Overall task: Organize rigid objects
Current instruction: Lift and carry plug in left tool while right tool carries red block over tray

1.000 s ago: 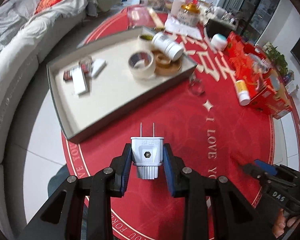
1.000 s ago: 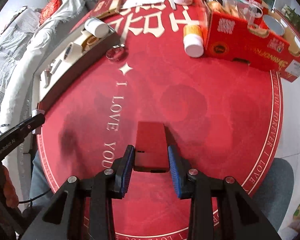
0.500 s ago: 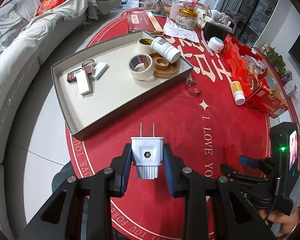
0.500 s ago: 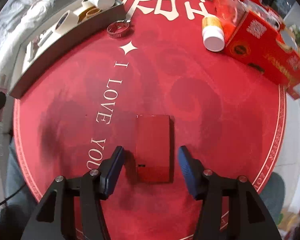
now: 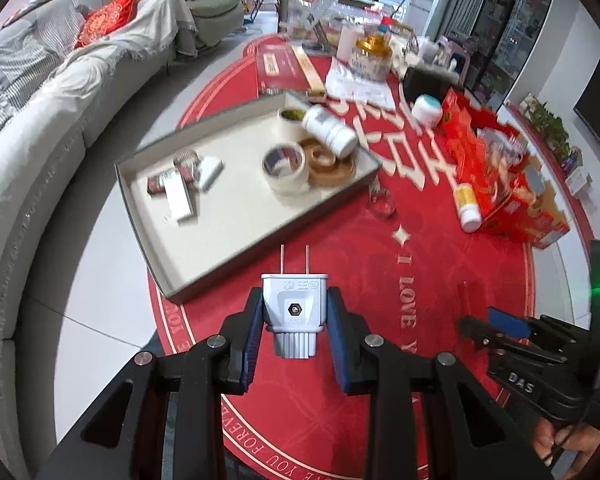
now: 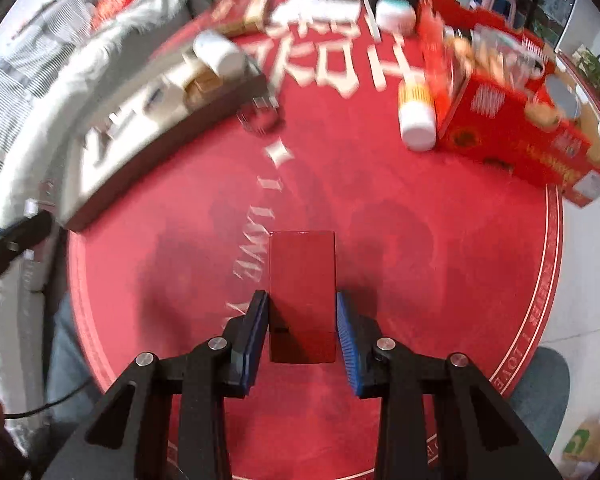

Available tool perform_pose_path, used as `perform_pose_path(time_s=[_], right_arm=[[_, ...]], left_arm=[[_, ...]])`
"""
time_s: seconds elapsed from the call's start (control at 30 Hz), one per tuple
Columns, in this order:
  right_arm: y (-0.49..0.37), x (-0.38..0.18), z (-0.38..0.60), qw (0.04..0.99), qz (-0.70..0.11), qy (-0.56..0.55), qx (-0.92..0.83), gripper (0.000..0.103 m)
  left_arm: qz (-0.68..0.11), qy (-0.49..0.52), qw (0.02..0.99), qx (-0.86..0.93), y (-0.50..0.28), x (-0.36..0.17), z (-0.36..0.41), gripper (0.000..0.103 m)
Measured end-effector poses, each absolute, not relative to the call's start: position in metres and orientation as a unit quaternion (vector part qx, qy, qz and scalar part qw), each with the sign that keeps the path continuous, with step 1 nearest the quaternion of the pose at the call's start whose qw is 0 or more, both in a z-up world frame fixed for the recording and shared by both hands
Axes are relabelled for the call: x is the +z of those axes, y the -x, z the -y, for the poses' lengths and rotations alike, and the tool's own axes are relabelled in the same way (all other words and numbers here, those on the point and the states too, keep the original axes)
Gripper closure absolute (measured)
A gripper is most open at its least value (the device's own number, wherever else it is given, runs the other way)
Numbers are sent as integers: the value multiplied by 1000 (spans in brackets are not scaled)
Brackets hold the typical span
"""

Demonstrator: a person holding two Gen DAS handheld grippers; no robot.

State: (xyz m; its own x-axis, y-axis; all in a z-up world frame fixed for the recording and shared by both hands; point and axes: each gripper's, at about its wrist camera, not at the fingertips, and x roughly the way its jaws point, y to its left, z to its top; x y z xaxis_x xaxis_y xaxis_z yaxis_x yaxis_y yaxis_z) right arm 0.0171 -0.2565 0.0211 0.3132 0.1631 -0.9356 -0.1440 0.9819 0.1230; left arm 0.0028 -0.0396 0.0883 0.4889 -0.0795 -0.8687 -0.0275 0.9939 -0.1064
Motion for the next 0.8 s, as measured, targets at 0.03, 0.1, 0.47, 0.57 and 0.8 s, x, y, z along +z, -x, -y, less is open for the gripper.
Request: perform_pose_path(time_s=[0.03,0.1,0.47,0.57,0.8], right_arm=[[-17,29,255,815,-571,-13,99,68],[-19,56,247,832,-544,-14,109,68],[-53,182,199,880,-437,-35,183,68],[-67,215,188,890,-411,-30,194,68],[-106,267,156,904,-371,-11,212,68]], left_arm=[[-499,54,865,-14,-4,95,38,70],[-476,54,878,-9,-7,117,35,70],[-361,75,929,17,-33,235,5,70],[-335,85,938,33,-41,259,-6,70],[-318,79,941,86,-72,270,-33,70]])
